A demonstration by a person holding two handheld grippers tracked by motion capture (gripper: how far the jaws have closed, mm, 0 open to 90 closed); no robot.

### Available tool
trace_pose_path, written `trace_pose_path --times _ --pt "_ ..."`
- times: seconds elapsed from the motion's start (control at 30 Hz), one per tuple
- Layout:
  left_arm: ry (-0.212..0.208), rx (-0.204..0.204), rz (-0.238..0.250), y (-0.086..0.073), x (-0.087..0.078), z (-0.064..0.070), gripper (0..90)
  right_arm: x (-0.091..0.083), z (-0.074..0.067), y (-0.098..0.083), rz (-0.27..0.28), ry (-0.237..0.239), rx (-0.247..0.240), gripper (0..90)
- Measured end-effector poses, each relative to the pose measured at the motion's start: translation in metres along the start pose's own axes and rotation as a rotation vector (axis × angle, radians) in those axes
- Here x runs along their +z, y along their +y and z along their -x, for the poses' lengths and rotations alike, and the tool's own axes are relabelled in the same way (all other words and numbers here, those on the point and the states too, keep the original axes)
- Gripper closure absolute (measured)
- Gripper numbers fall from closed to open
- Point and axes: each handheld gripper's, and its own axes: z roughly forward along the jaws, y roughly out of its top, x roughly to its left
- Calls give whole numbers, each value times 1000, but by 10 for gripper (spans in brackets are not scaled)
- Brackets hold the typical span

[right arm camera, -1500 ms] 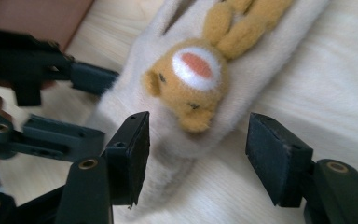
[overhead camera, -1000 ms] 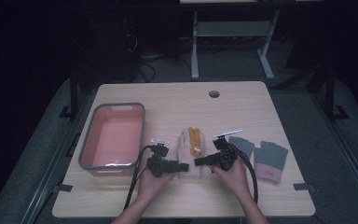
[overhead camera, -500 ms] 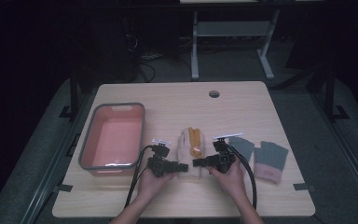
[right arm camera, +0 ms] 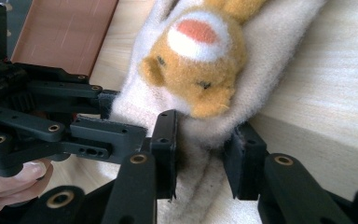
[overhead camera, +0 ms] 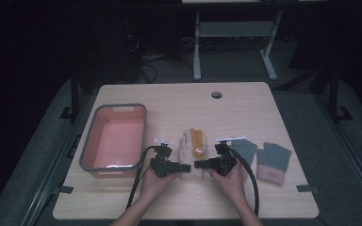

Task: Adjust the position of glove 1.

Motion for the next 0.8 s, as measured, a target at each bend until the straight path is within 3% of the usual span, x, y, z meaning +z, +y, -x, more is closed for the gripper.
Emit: trace_pose_path --times 0.2,0.3,0.47,0.8 --pt "-29 -30 4 0 1 -2 648 0 3 1 -4 27 -2 723" --pt "-37 -26 1 0 0 -3 651 -2 4 2 -12 41 -10 733" --pt "-51 -44 15 1 -1 -3 661 -5 0 3 -23 34 -31 753" --pt "-75 -34 16 1 -4 -2 668 -9 -4 4 -24 39 -41 760"
